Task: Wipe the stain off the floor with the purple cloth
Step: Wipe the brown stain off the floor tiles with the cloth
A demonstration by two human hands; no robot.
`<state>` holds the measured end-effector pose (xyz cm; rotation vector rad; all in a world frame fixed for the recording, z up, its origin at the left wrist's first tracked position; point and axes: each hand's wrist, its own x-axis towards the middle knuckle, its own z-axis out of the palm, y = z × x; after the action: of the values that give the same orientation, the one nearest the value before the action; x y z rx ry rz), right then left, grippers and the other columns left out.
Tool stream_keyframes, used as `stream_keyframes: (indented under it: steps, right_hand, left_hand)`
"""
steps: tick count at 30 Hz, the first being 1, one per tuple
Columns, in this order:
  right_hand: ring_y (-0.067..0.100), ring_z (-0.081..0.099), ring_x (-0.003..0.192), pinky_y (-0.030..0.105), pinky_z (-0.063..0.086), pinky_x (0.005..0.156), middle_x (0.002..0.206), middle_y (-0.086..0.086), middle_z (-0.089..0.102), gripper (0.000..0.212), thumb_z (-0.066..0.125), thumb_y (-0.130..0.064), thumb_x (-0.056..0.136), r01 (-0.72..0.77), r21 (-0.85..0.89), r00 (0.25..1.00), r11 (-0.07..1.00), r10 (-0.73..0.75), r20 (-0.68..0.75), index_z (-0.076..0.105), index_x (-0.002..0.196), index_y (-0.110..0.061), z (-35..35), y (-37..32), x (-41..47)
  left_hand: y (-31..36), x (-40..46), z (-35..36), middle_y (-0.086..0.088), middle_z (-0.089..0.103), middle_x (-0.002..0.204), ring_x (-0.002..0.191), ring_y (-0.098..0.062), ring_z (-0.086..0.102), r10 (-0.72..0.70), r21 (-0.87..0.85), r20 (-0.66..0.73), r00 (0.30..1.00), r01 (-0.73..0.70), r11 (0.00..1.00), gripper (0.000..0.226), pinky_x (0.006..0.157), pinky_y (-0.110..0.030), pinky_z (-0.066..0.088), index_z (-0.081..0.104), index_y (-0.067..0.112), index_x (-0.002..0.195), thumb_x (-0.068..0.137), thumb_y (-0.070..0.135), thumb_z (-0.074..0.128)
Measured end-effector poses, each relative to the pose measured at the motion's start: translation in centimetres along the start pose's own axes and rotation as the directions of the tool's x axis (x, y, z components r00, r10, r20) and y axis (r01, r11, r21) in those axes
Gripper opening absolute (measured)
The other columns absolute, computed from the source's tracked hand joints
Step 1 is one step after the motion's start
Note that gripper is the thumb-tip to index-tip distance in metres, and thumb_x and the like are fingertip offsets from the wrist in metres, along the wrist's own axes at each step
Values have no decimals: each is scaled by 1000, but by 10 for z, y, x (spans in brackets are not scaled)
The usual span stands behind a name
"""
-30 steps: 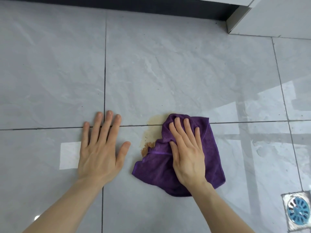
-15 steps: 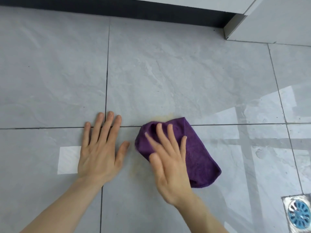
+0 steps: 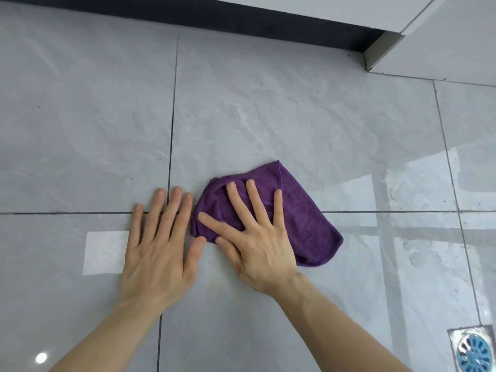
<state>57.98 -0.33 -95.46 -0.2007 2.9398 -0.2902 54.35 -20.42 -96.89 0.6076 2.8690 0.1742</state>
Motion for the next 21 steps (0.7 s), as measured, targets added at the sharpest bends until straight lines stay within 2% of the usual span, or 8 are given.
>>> stream_keyframes:
  steps: [7, 11, 13, 21]
  right_hand:
    - [32, 1, 161, 68, 5, 123, 174, -1, 8, 47, 31, -50, 108, -136, 36, 990, 990, 137, -40, 23, 154, -57, -5, 10, 37]
    - [31, 0, 161, 64, 3, 125, 174, -2, 11, 48, 33, -48, 108, -272, 119, 956, 955, 282, -78, 26, 155, -54, -6, 8, 30]
    - [32, 0, 161, 63, 5, 126, 174, -1, 13, 50, 36, -45, 107, -325, 128, 930, 937, 341, -137, 28, 155, -52, -18, 18, -8]
    - [31, 1, 161, 61, 12, 127, 174, -1, 13, 55, 39, -40, 106, -323, 159, 939, 933, 337, -66, 24, 158, -49, 11, -3, -76]
  left_hand:
    - [-2, -1, 1, -3, 16, 173, 161, -25, 12, -5, 26, 14, 1000, 5, 1000, 77, 129, -56, 16, 16, 15, 164, 98, 54, 27]
    - [-1, 3, 1, -3, 16, 173, 162, -25, 11, -8, 12, 14, 1000, 8, 1000, 77, 129, -56, 16, 15, 15, 164, 99, 55, 26]
    - [23, -6, -8, -3, 16, 173, 162, -25, 11, 29, 8, -38, 999, -28, 1000, 77, 129, -56, 15, 15, 15, 164, 99, 55, 26]
    - [19, -21, 3, -3, 18, 173, 161, -26, 14, 7, 42, -15, 1000, -6, 999, 78, 129, -56, 16, 17, 15, 163, 98, 56, 27]
